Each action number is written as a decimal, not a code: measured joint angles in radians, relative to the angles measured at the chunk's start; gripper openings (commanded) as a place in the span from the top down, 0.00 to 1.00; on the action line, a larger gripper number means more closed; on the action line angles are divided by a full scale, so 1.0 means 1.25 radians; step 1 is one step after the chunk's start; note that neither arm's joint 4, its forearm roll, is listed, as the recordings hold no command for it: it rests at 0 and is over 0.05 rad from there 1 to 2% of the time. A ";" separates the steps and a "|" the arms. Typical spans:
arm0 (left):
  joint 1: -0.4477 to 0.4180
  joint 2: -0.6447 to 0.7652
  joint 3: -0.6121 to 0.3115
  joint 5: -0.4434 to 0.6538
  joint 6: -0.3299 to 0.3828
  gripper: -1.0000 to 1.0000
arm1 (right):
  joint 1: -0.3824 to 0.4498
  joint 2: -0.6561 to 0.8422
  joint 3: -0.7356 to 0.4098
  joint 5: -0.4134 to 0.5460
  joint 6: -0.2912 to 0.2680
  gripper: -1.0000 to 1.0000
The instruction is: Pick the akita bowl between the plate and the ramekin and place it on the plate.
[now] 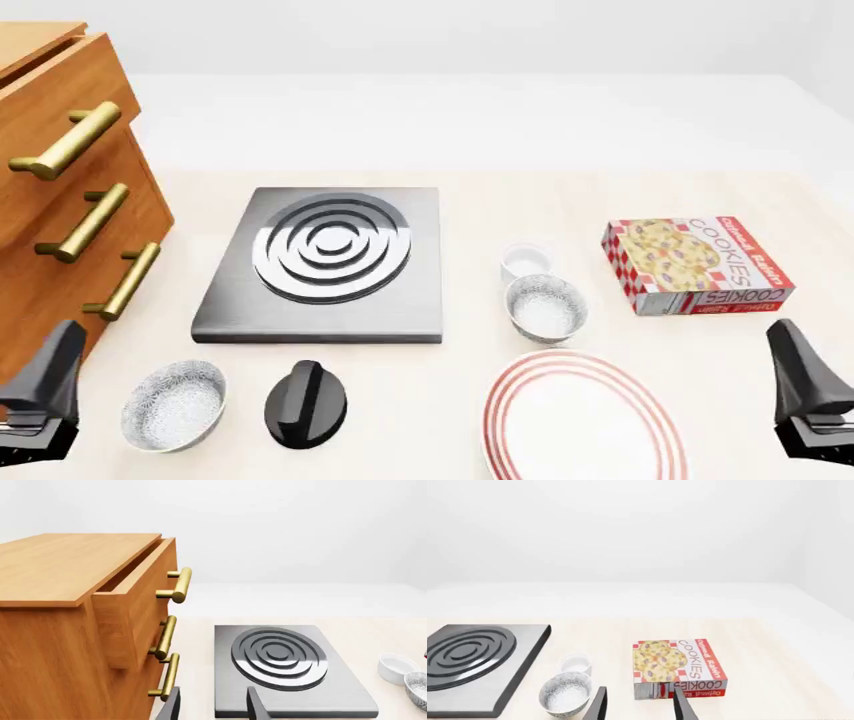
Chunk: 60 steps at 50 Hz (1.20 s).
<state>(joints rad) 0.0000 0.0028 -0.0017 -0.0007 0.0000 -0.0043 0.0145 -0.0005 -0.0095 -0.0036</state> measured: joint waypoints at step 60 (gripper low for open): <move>0.000 0.004 -0.002 -0.001 0.000 0.00 | 0.110 0.275 -0.523 0.236 -0.032 0.00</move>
<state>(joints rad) 0.0000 0.0073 -0.0043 -0.0017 0.0000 0.1333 0.3578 -0.6540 0.2859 -0.0441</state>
